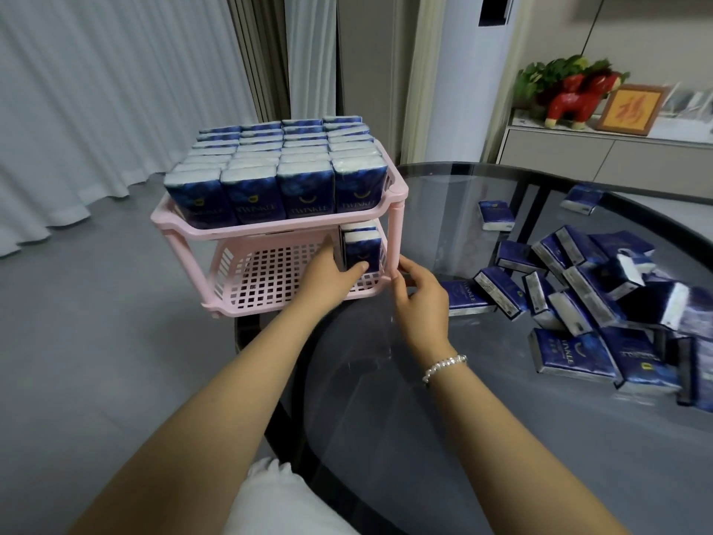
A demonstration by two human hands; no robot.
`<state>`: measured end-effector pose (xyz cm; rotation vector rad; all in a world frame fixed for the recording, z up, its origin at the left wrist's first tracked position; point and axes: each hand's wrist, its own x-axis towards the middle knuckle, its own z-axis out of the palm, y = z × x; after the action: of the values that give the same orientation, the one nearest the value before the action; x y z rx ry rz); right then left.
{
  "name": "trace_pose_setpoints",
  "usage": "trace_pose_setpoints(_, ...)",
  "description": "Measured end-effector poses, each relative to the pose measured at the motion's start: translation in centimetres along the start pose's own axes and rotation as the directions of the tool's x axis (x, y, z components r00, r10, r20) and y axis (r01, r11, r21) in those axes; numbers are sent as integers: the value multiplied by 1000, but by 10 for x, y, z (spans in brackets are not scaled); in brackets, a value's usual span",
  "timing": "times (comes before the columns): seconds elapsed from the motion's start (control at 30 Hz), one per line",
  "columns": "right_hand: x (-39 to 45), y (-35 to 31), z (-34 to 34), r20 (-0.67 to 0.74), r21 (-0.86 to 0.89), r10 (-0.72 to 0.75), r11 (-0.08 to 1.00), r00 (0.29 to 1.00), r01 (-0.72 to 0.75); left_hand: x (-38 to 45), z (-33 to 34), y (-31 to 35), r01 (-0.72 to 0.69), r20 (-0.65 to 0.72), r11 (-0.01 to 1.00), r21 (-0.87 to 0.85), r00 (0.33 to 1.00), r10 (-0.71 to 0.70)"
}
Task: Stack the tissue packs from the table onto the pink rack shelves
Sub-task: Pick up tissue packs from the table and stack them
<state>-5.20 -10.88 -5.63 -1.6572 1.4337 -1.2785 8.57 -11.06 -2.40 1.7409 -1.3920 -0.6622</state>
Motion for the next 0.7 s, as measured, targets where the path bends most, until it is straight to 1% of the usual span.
trace_pose_setpoints(0.13,-5,-9,-14,-15,5,-1,1000,1000,1,-23,5,5,-28,-74,997,-70,997,23)
trace_pose_setpoints(0.23,-16,-13,-34,-13,-39,-54,998,998,54,-47,8,13,-57,-169,993,-99,985,40)
trace_pose_setpoints(0.33,-24,-10,-58,-33,-110,-133,986,991,129,-65,12,22,-81,-221,996,-26,973,74)
trace_pose_setpoints(0.4,-25,-6,-74,-38,-185,-183,967,982,173,-74,15,28,-109,-180,994,21,977,111)
trace_pose_setpoints(0.5,-20,1,-97,-26,-325,-185,931,982,167,-81,26,40,-141,-60,990,24,988,143)
trace_pose_setpoints(0.63,-9,7,-117,-20,-470,-69,881,997,52,-77,49,52,-122,38,992,36,992,121)
trace_pose_setpoints(0.7,-3,9,-123,27,-556,-17,831,999,29,-72,64,58,-128,97,989,79,988,120)
